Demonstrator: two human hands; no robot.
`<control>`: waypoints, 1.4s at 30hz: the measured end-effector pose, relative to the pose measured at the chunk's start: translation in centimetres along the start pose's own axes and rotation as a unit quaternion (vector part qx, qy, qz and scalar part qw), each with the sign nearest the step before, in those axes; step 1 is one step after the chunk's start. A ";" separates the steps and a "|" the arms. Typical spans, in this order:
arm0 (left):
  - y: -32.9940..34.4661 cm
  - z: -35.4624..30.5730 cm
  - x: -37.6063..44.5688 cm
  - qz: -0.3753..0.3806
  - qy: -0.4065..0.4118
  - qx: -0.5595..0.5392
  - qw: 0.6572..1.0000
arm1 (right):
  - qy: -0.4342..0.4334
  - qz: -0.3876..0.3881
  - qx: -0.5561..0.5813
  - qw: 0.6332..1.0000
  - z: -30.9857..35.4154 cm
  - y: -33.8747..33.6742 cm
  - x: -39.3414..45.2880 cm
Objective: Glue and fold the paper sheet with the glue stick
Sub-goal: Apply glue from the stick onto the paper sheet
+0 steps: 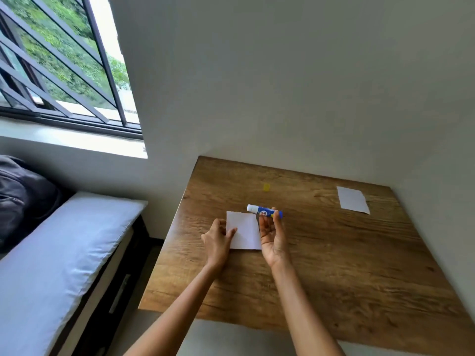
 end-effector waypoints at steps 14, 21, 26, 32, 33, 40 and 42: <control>-1.1 1.9 3.7 0.255 0.264 0.327 0.871 | -0.215 -0.095 -0.485 0.842 1.0 3.4 1.9; -0.1 2.9 2.3 0.198 0.239 0.311 0.898 | -0.248 -0.071 -0.617 0.743 -1.0 4.7 2.9; -0.2 3.1 2.4 0.184 0.237 0.308 0.903 | -0.257 -0.061 -0.631 0.729 -2.3 5.3 3.3; -0.1 3.3 2.5 0.176 0.236 0.308 0.905 | -0.272 -0.054 -0.663 0.696 -3.0 5.8 3.4; -0.1 3.3 2.5 0.176 0.237 0.309 0.904 | -0.275 -0.053 -0.667 0.690 -3.0 5.9 3.4; -0.1 3.3 2.5 0.169 0.240 0.308 0.905 | -0.272 -0.060 -0.683 0.675 -2.6 5.9 3.8; -0.1 3.3 2.5 0.168 0.239 0.309 0.905 | -0.269 -0.064 -0.684 0.675 -2.2 5.7 3.9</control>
Point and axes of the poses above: each hand's wrist, its own x-axis towards the middle knuckle, its own y-axis out of the palm, z = x × y, the point moved 6 cm from there along x, towards the middle knuckle, and after that the axes turned 8 degrees about y, right-handed, at the moved point
